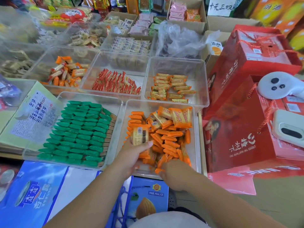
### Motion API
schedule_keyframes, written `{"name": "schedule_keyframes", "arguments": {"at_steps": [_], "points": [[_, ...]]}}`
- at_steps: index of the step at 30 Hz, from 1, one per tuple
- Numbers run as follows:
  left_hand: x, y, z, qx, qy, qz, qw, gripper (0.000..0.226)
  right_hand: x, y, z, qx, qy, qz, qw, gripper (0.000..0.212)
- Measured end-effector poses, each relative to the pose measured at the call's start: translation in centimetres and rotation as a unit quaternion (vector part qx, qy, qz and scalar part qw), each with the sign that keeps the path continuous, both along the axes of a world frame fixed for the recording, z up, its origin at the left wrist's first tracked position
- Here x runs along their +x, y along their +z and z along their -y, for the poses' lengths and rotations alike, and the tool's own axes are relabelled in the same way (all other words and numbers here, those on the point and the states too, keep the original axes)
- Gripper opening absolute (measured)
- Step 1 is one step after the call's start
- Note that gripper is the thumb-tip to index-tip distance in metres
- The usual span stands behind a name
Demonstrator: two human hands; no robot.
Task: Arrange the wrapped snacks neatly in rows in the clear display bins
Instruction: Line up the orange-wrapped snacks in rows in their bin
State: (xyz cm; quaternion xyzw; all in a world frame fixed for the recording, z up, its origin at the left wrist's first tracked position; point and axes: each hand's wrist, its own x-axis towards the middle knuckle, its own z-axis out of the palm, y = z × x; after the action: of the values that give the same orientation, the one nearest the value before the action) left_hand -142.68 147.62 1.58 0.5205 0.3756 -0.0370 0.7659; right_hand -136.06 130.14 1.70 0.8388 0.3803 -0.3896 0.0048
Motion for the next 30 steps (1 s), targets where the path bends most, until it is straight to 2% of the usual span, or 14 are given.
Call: {"name": "schedule_keyframes", "arguments": {"at_steps": [5,8,16,21,23,26,28,30], "points": [[-3.6,0.0,-2.7,-0.001,0.1,0.043,0.994,0.059,-0.6,0.0,-2.2,-0.041,-0.027,-0.037,0.998,0.053],[-5.2,-0.6,-3.0,-0.008,0.098,0.063,0.993,0.056,-0.5,0.1,-3.5,-0.059,-0.02,-0.069,0.996,0.053],[-6.7,-1.7,-3.7,-0.019,0.087,0.098,0.991,0.053,-1.4,-1.1,-6.2,0.038,-0.046,-0.164,0.985,0.048],[-7.0,-1.6,-3.8,-0.017,0.075,0.1,0.992,0.053,-1.9,-1.5,-6.3,0.016,0.012,-0.136,0.99,0.05],[-7.0,-1.5,-3.8,-0.024,0.074,0.104,0.992,0.046,-1.1,-1.0,-6.5,0.069,-0.002,-0.093,0.993,0.041],[-7.1,-1.6,-4.0,-0.052,0.088,0.107,0.989,0.035,0.7,-0.5,-7.8,0.158,-0.024,0.032,0.987,0.03],[-7.2,-1.7,-4.0,-0.065,0.101,0.11,0.987,0.036,1.5,-0.4,-8.9,0.126,0.05,0.062,0.989,0.028],[-7.2,-1.7,-4.0,-0.063,0.11,0.104,0.986,0.041,1.6,-0.8,-9.3,0.025,0.138,0.082,0.987,0.016]]}}
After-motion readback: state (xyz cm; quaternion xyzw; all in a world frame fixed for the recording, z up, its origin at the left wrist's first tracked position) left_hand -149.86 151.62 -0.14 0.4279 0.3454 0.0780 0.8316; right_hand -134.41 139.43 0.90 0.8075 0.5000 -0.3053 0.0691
